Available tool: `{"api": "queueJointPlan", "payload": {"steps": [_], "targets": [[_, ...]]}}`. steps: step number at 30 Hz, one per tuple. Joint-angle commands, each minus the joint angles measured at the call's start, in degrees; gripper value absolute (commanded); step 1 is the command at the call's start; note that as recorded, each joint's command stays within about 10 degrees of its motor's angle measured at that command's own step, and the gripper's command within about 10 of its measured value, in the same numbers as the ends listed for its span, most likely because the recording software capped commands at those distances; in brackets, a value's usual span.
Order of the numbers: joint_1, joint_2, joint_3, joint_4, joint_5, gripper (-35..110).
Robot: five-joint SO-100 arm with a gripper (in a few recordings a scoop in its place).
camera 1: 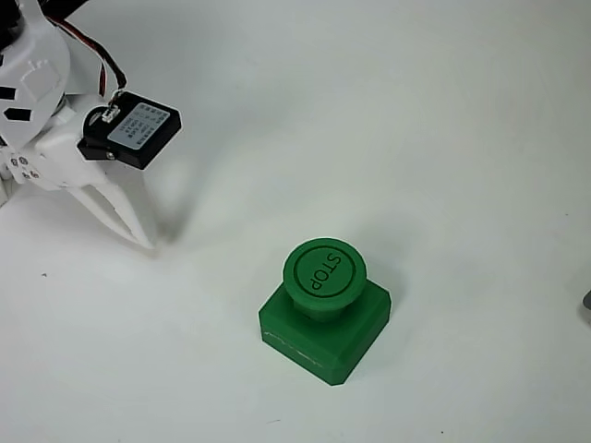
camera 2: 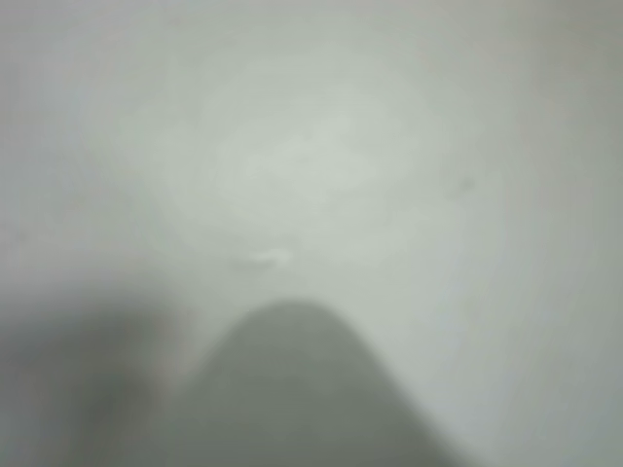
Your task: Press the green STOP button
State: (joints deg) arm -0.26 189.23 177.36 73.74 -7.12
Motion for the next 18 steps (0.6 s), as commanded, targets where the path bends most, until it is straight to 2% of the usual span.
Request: {"api": "queueJointPlan", "payload": {"steps": [1,9,18], "targets": [[-0.4,0.3,-1.8,1.1,-0.3,0],[-0.5,0.4,-2.3,1.3,2.3,0],[-0.3,0.2,-12.2,2.6,1.1,0]]}}
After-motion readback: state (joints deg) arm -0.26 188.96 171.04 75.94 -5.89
